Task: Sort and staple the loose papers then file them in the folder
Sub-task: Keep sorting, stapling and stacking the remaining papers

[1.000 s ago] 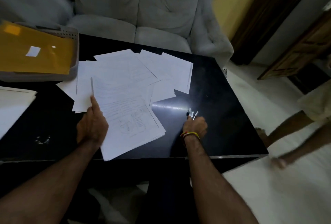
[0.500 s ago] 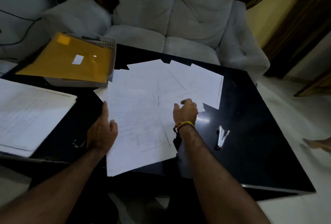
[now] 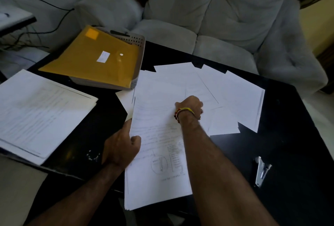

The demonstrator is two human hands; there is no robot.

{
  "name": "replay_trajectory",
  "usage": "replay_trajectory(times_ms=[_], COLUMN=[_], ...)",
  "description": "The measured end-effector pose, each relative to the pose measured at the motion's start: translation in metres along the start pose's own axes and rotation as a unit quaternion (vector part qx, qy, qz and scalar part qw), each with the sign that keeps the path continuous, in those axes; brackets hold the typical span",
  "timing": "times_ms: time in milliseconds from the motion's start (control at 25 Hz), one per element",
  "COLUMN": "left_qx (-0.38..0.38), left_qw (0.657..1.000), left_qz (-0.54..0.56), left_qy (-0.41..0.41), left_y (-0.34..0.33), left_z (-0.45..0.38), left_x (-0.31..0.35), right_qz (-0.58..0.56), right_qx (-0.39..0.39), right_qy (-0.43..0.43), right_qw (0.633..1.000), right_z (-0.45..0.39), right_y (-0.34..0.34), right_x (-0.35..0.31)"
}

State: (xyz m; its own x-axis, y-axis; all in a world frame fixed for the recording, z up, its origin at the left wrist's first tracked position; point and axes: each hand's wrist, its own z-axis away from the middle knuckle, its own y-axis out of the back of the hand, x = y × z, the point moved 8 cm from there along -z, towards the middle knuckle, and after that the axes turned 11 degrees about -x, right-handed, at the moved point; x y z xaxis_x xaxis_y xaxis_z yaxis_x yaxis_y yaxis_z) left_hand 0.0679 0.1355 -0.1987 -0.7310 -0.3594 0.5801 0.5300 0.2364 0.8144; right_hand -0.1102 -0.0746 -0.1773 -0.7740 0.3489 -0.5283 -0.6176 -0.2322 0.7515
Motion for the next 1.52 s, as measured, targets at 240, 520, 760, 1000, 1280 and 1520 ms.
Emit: replay_trajectory(times_ms=[240, 520, 760, 1000, 1280, 1520], left_qx=[-0.001, 0.002, -0.005, -0.012, -0.002, 0.016], left_qw=[1.000, 1.000, 1.000, 0.998, 0.995, 0.994], left_qz=[-0.005, -0.005, 0.020, 0.064, 0.095, 0.110], left_qy=[-0.008, -0.010, -0.009, -0.009, -0.013, 0.000], left_y=[-0.002, 0.002, 0.009, 0.013, 0.013, 0.012], left_z=[-0.001, 0.001, 0.005, 0.007, 0.005, 0.003], left_x=[-0.002, 0.004, 0.009, 0.009, -0.001, -0.001], right_qz=[-0.041, 0.032, -0.040, -0.181, -0.030, 0.091], right_qx=[0.035, 0.058, 0.259, 0.321, -0.001, -0.007], right_qy=[0.033, 0.122, 0.231, 0.204, 0.169, 0.111], right_qw=[0.998, 0.990, 0.937, 0.907, 0.985, 0.990], right_z=[0.000, 0.023, 0.080, 0.104, 0.058, 0.060], right_y=[0.004, 0.033, 0.114, 0.205, 0.052, 0.005], right_x=[-0.004, -0.005, -0.018, -0.019, 0.057, 0.082])
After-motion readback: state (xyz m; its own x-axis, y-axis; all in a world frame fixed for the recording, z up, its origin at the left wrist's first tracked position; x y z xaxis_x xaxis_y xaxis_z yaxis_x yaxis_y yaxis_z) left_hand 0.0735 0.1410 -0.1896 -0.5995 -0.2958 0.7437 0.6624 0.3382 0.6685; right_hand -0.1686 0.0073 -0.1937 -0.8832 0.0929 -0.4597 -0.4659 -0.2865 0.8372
